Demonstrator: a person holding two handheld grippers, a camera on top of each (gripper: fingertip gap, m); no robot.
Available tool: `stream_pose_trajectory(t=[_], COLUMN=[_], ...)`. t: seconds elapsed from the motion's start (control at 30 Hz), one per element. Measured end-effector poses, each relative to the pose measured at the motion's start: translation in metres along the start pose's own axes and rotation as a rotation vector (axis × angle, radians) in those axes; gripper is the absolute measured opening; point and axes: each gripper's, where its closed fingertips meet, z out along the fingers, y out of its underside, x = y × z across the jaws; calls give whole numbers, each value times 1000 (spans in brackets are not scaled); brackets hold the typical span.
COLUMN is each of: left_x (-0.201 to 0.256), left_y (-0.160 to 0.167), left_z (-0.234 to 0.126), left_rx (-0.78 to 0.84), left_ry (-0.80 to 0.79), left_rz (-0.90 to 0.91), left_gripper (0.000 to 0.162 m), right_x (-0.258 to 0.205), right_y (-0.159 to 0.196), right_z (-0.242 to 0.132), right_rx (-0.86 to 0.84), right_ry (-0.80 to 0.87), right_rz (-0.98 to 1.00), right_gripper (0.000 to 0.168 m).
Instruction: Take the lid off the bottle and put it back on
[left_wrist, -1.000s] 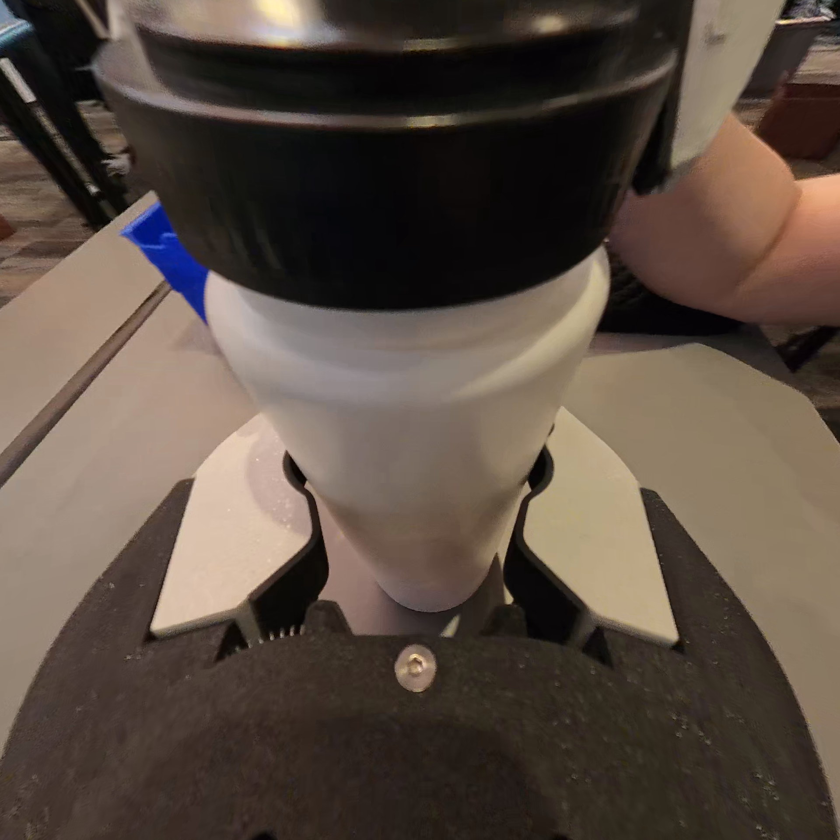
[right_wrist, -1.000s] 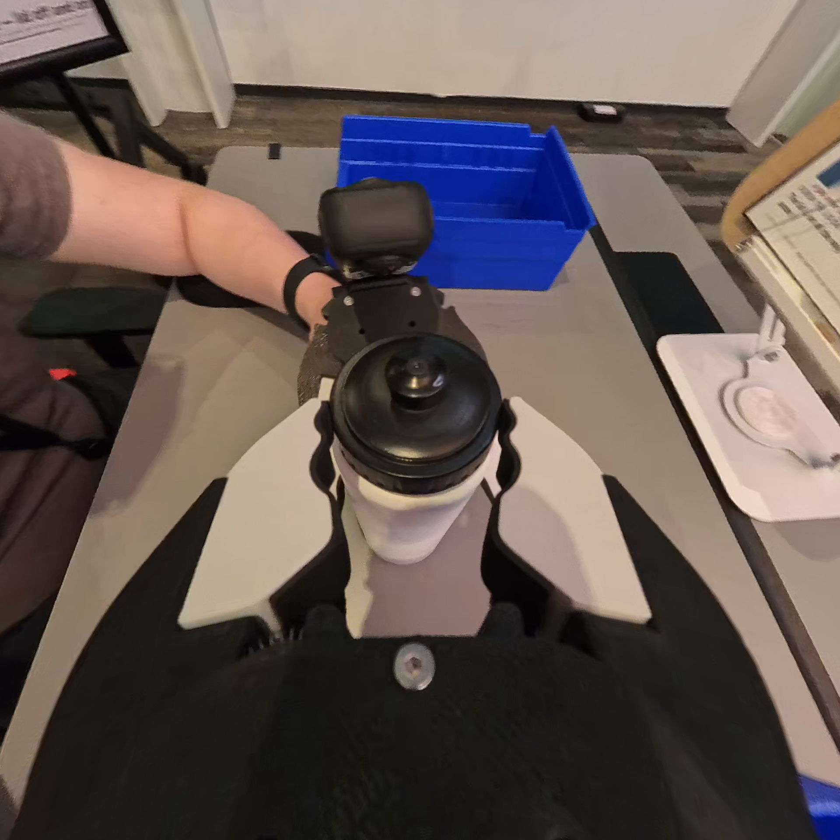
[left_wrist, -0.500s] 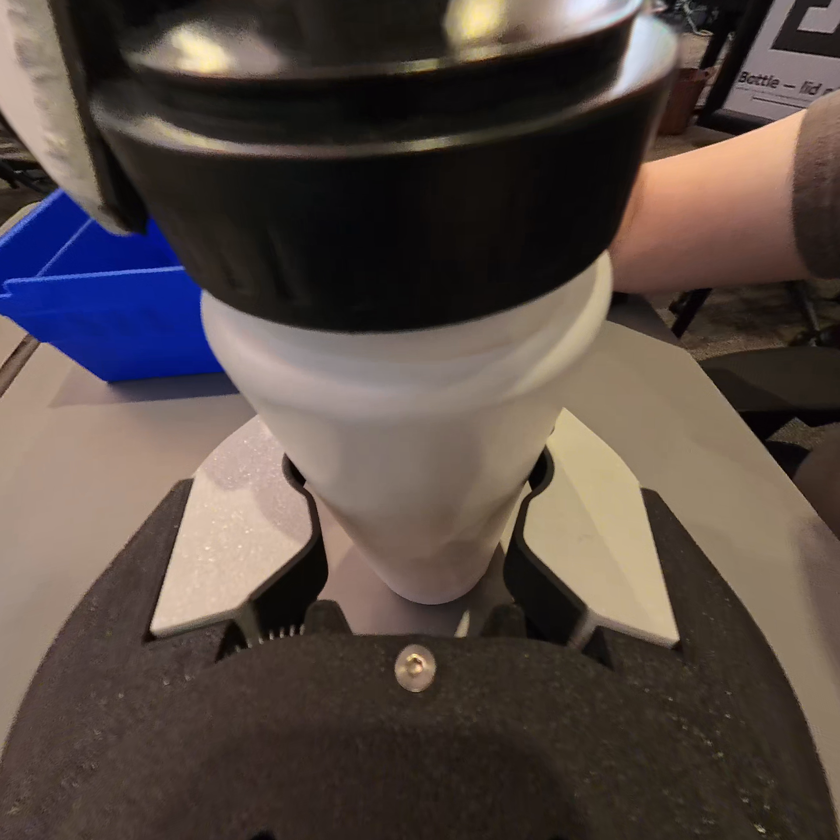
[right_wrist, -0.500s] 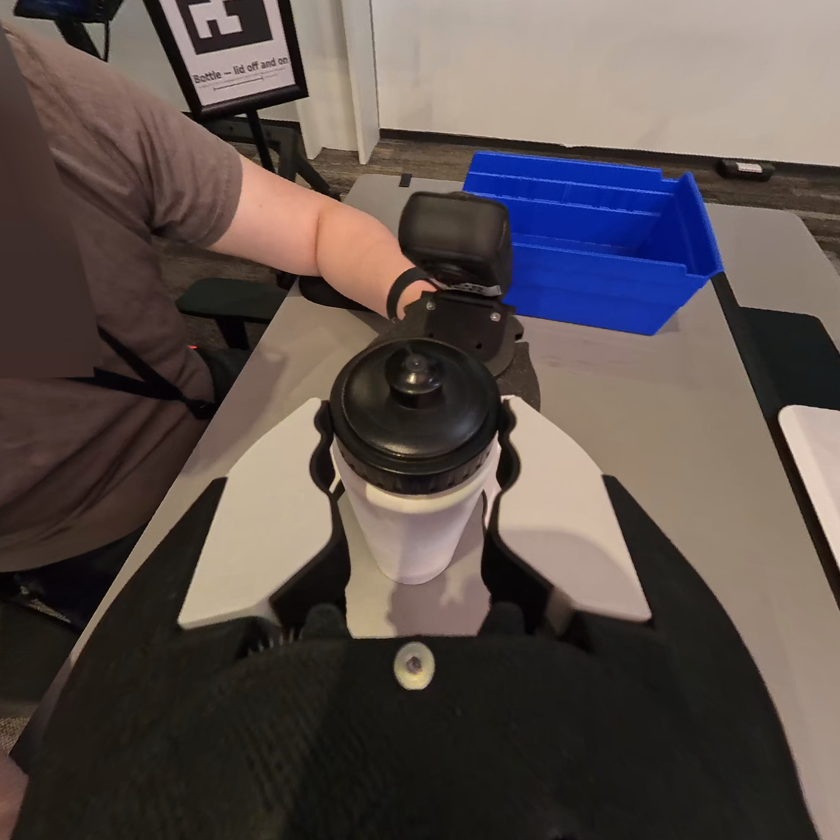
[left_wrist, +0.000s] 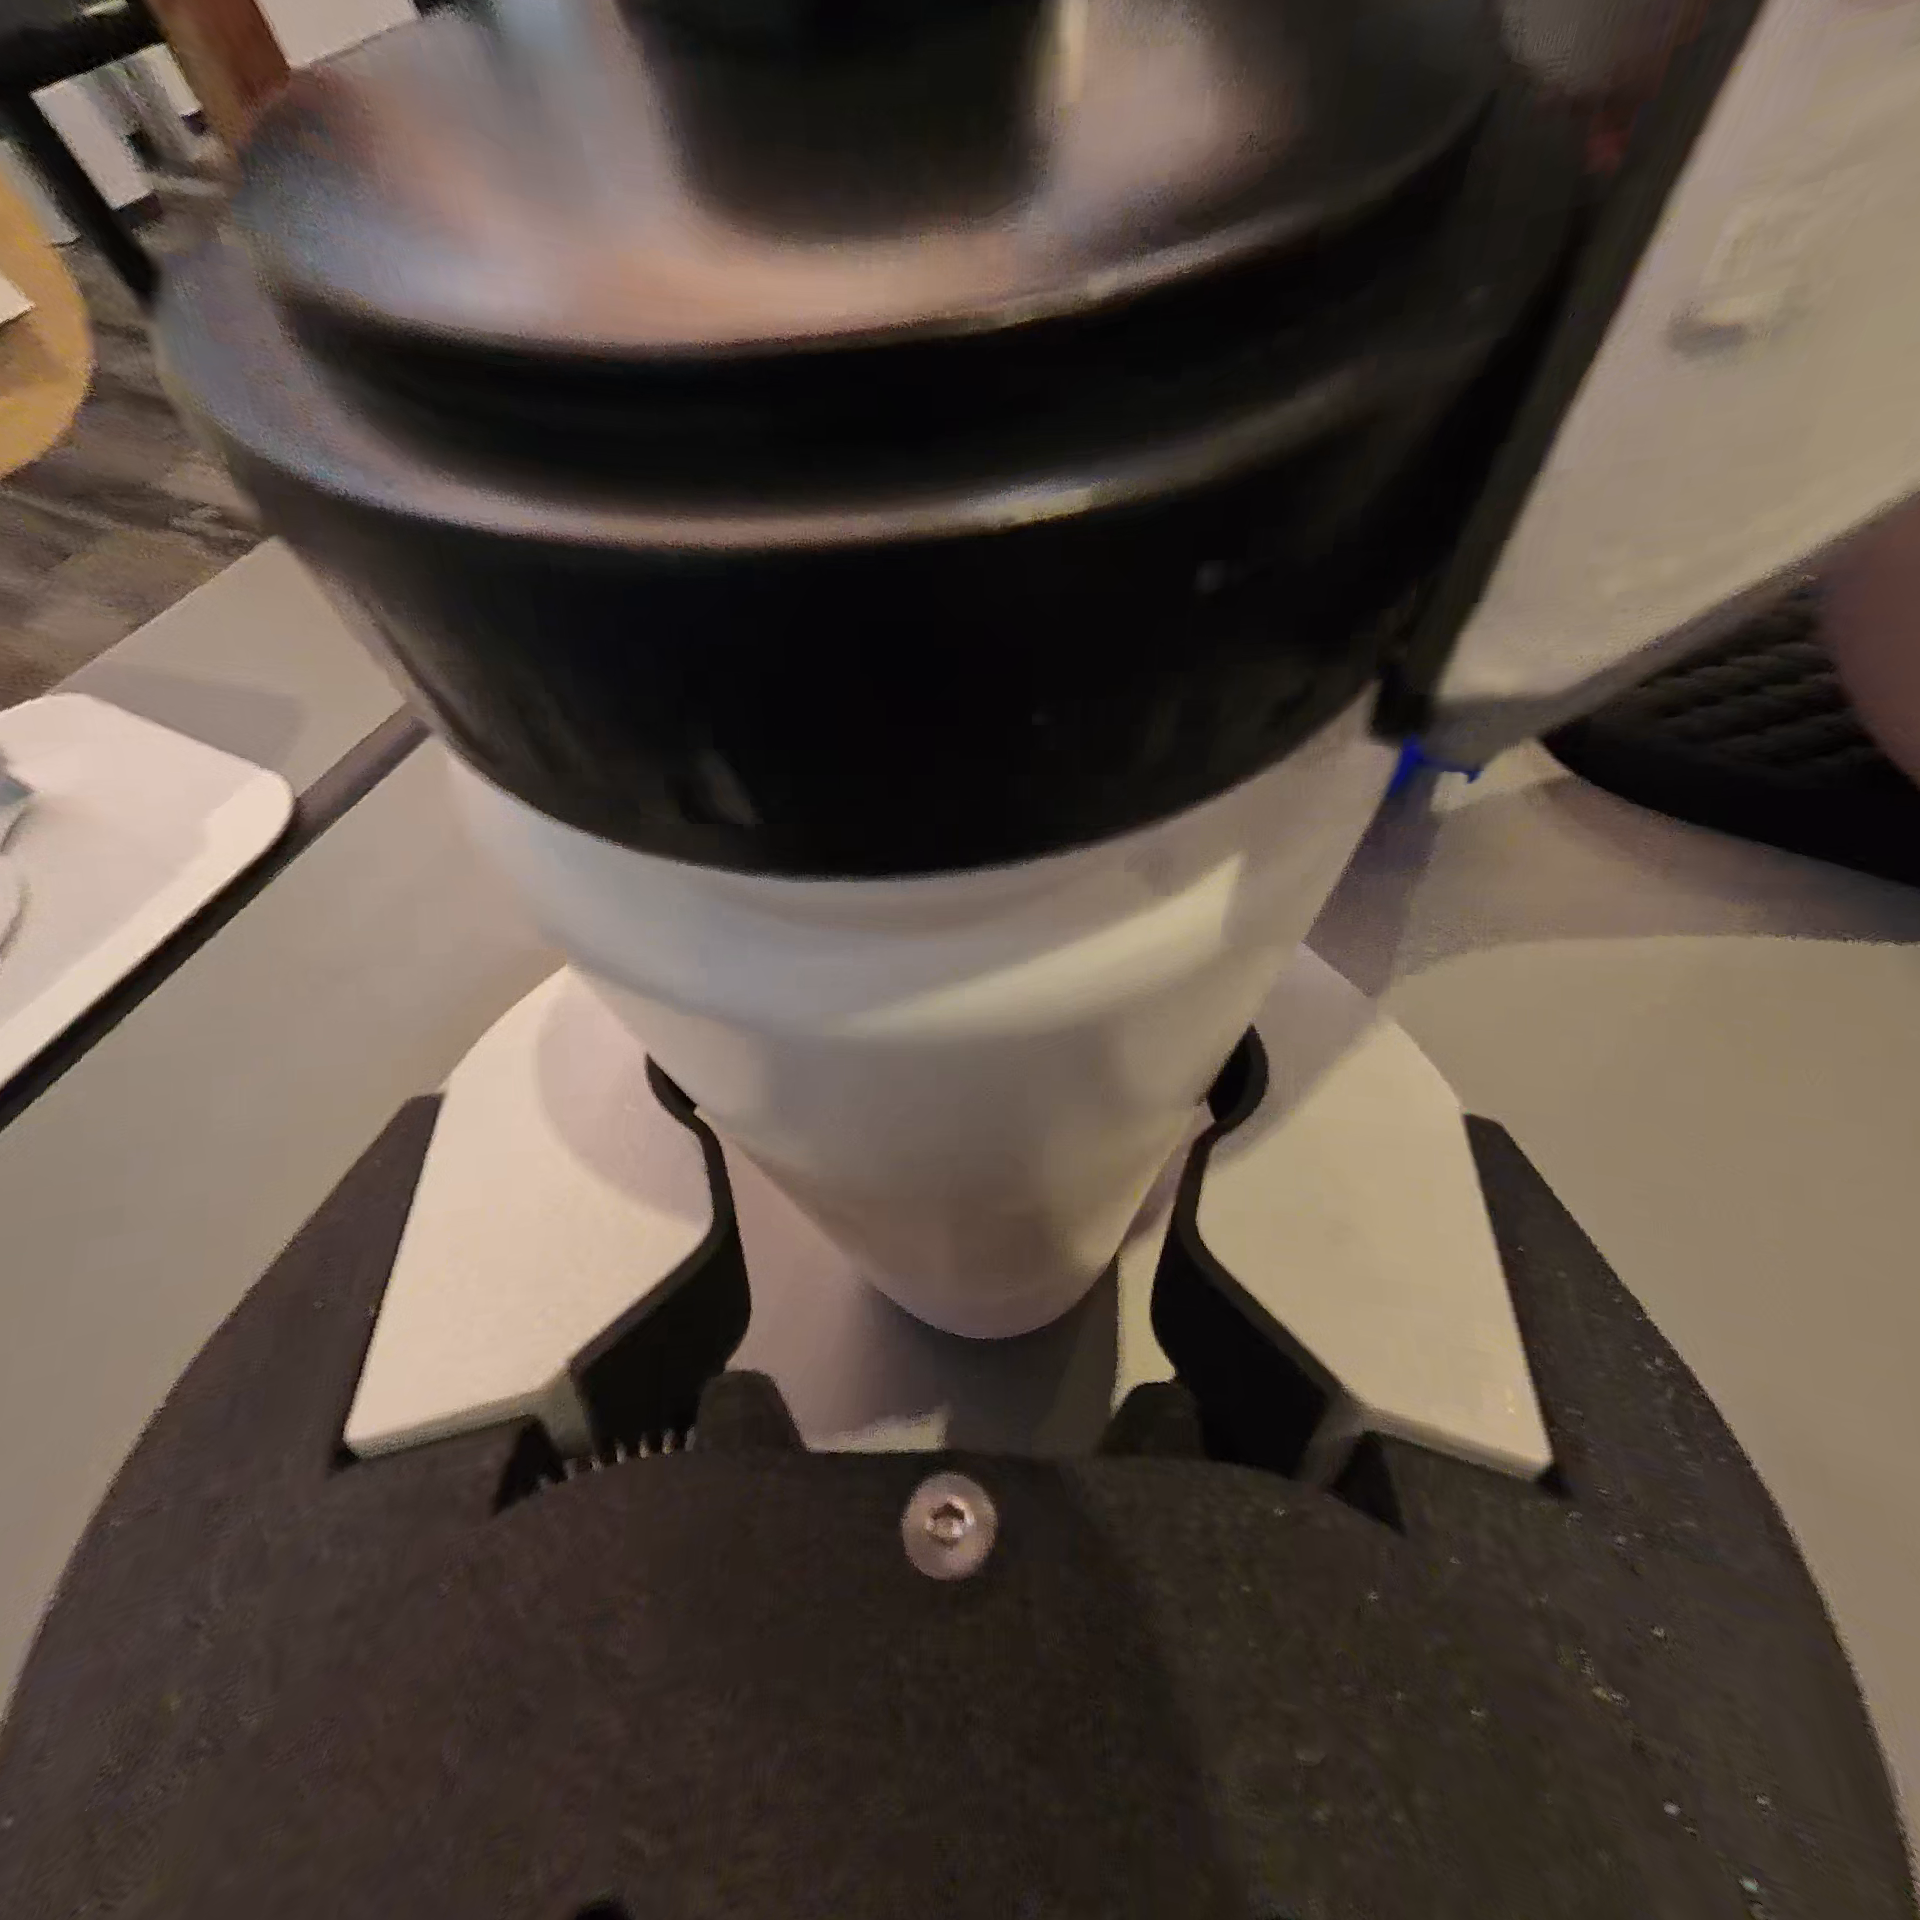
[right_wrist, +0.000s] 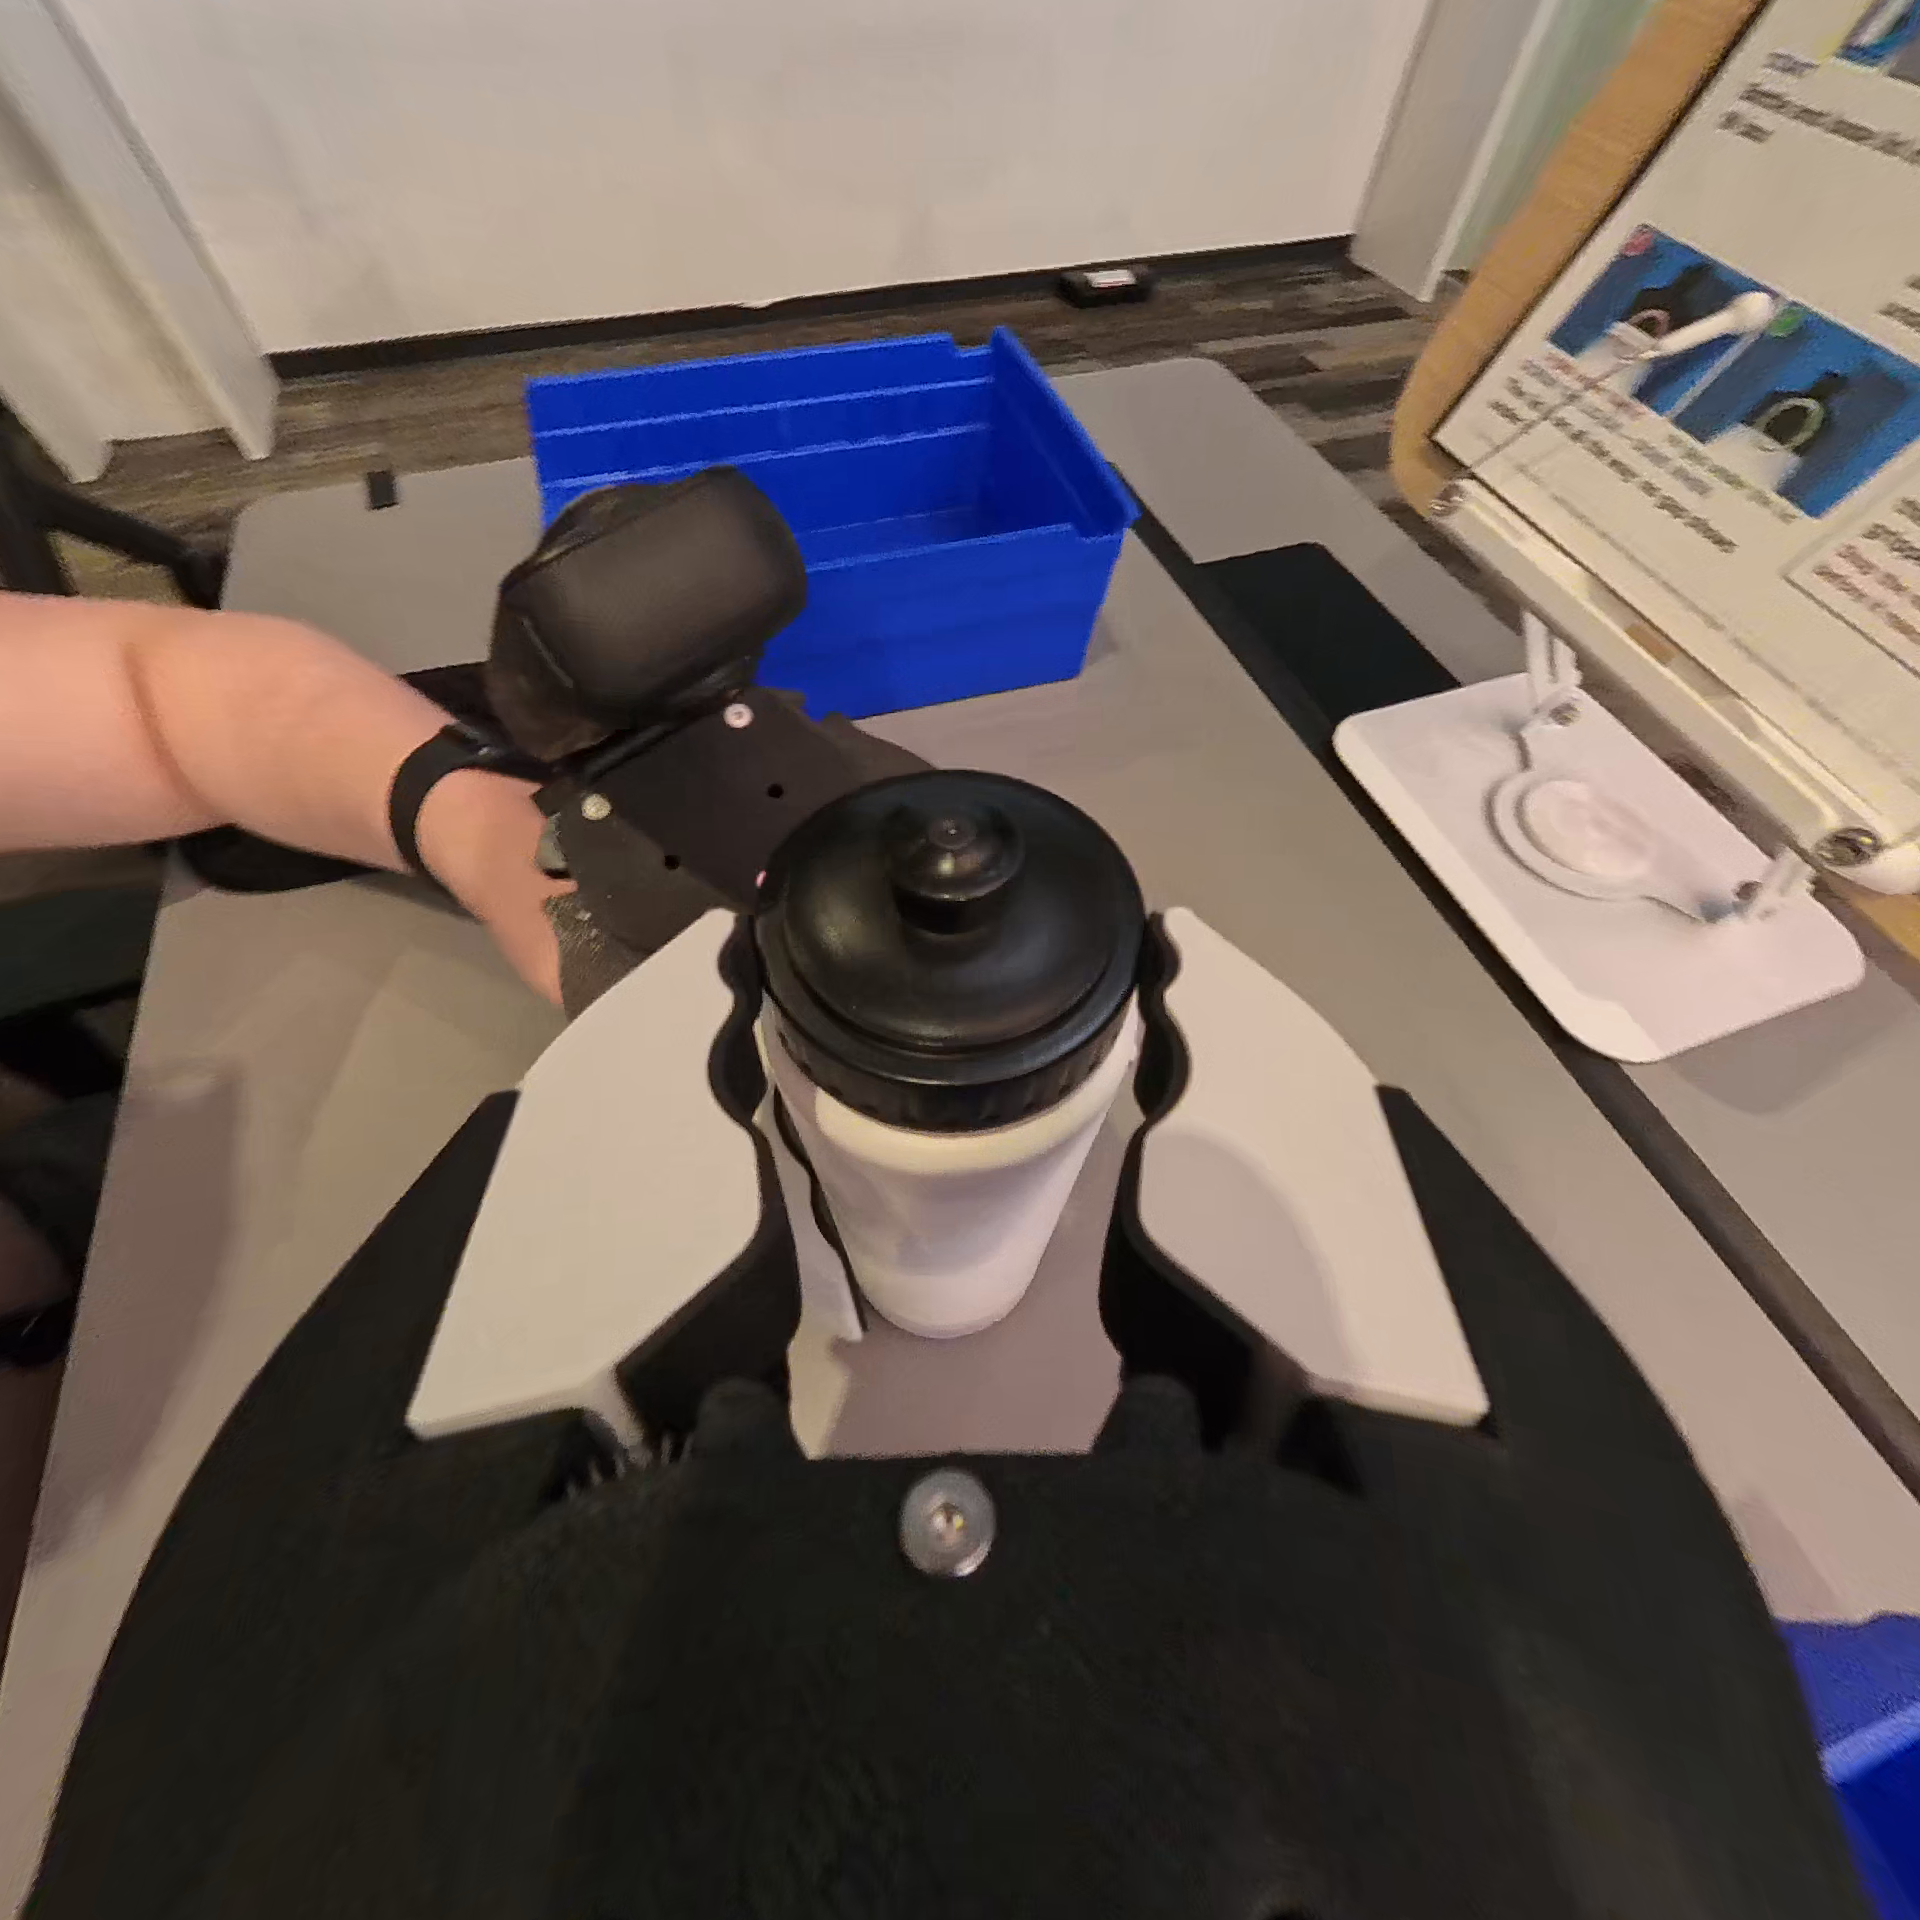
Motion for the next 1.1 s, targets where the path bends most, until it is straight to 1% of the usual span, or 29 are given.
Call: stream_pose_trajectory(t=[0.27, 0.33, 0.43, 0.57, 0.7, 0.77, 0.8, 0.9, 1.0, 1.1], left_x=[-24, -26, -23, -8, 15, 24, 28, 25, 15, 4], left_y=[3, 3, 3, 3, 3, 3, 3, 3, 4, 5], left_z=[-3, -4, -4, -5, -7, -8, -9, -9, -8, -9], left_rx=[-14, -18, -19, -7, 11, 13, 13, 6, -16, -40], left_ry=[-170, -186, -131, 20, 176, 220, 233, 213, 140, 53], left_rz=[-68, -79, -61, 0, 82, 114, 120, 98, 57, -9], left_gripper=[98, 98, 98, 98, 98, 98, 98, 98, 98, 98], right_x=[13, 14, 11, 4, -13, -22, -23, -20, -14, -7], right_y=[-5, -7, -6, -3, -4, -1, 0, -2, -4, -8], right_z=[12, 13, 12, 0, -9, -9, -8, -5, 2, 9], right_rx=[47, 64, 49, 32, 107, 98, 91, 78, 60, 62], right_ry=[268, 287, 204, 30, -166, -236, -244, -186, -101, 19], right_rz=[100, 107, 69, -66, -123, -132, -135, -138, -74, -14], right_gripper=[72, 72, 72, 78, 77, 72, 73, 73, 73, 73])
